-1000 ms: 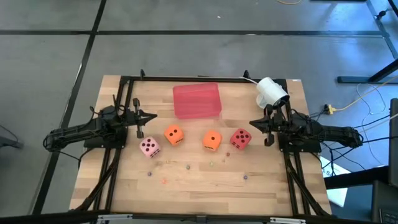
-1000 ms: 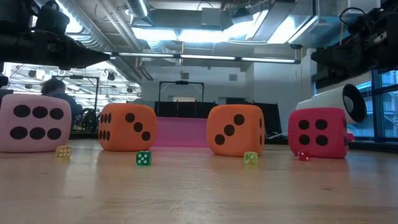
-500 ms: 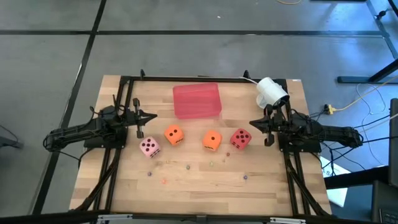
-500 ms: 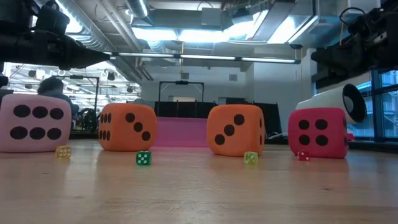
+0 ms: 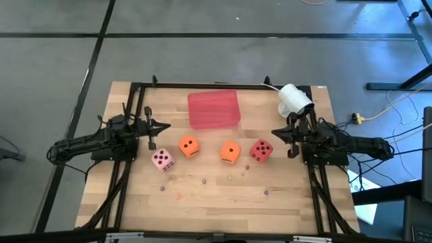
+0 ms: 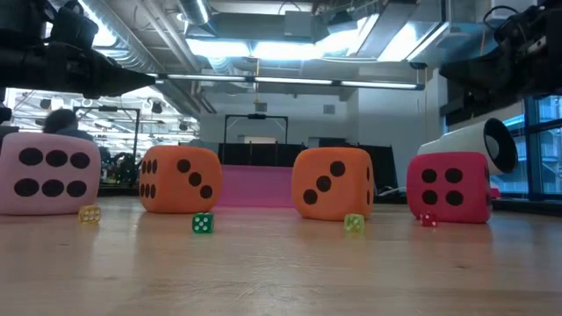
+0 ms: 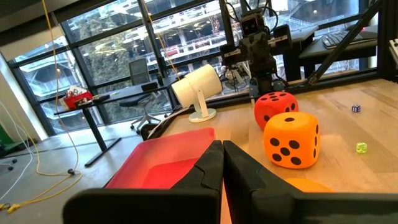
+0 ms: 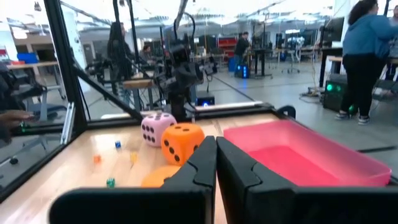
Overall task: Pick & Place Dice
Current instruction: Put the left large pink die into the red bin
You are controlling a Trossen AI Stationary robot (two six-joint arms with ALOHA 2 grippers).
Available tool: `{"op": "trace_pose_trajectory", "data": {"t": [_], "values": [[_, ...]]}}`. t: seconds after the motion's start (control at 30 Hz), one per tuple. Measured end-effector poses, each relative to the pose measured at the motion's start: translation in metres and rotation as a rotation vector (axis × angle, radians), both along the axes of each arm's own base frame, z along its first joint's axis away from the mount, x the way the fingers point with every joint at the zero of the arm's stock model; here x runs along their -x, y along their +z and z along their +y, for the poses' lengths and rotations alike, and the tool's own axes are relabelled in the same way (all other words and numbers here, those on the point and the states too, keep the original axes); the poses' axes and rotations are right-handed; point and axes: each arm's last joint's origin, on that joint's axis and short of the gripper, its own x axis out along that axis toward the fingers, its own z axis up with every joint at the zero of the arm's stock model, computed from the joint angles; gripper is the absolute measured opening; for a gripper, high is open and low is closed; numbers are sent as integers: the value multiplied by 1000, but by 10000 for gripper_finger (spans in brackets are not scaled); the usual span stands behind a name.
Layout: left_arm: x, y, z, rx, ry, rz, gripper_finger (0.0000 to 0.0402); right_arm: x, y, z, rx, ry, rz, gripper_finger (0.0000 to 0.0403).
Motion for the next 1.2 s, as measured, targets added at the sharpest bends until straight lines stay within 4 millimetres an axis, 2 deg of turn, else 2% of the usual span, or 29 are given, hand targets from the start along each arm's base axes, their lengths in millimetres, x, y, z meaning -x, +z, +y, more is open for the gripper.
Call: {"op": "trace_pose_trajectory", "data": {"t": [0.3,0.5,0.67,0.83,1.0,1.2], "values": [[0,0,0,15,-5,-5,6,0,0,0,0,0,1,13],[0,1,-1,257,-46,-69,6,0,0,0,0,0,1,13],[0,2,-1,324,-47,-105,7,0,0,0,2,-15,-2,13],[0,8,-1,309,-46,-156,8,0,1,-2,72,-63,-1,13],[2,19,-3,282,-127,-259,7,1,5,-4,90,-148,-38,13],[0,25,-3,301,-138,-283,36,2,10,-6,85,-216,-89,21]]}}
